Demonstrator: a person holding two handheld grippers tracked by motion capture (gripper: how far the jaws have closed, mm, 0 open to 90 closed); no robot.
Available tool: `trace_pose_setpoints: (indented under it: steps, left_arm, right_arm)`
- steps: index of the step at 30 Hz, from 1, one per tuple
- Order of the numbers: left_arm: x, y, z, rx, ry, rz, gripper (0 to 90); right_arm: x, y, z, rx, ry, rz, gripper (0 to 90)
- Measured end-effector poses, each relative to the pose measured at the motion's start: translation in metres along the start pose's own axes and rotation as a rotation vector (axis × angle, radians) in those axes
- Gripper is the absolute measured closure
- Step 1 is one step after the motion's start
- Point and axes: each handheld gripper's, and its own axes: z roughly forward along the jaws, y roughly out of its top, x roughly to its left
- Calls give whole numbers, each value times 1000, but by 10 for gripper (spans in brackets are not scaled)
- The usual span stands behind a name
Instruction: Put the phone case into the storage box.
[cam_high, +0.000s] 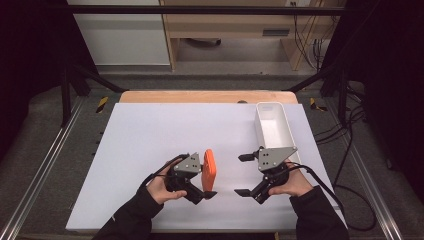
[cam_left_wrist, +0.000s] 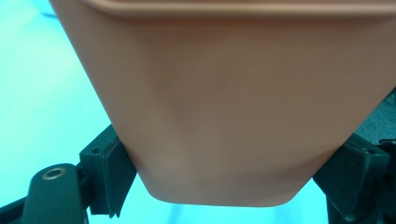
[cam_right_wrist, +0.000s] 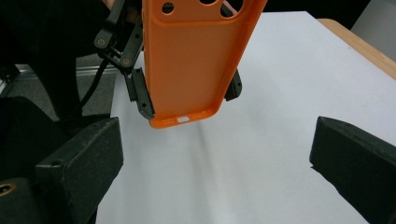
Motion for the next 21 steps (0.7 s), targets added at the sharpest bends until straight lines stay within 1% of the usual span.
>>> trace_pose_setpoints:
  steps: [3, 8, 11, 15, 17, 19, 21]
  left_arm:
    - [0, 4, -1, -1, 2, 11, 156]
    - [-1, 11, 0, -17, -2, 22, 156]
    - [-1, 13, 1, -22, -4, 25, 155]
    - [-1, 15, 3, -33, -13, 27, 155]
    - [-2, 16, 4, -37, -19, 34, 156]
    - [-3, 18, 5, -34, -20, 39, 156]
    - [-3, 19, 4, -43, -21, 40, 156]
  right_arm:
    - [0, 1, -1, -23, -1, -2, 32]
    - [0, 4, -3, -34, -12, -4, 36]
    - [0, 5, -5, -49, -8, -1, 36]
    - [0, 8, -6, -56, -5, -3, 36]
    - [0, 9, -6, -60, -3, -3, 36]
    - [0, 11, -6, -55, 0, -10, 36]
    - [1, 13, -5, -50, 2, -12, 35]
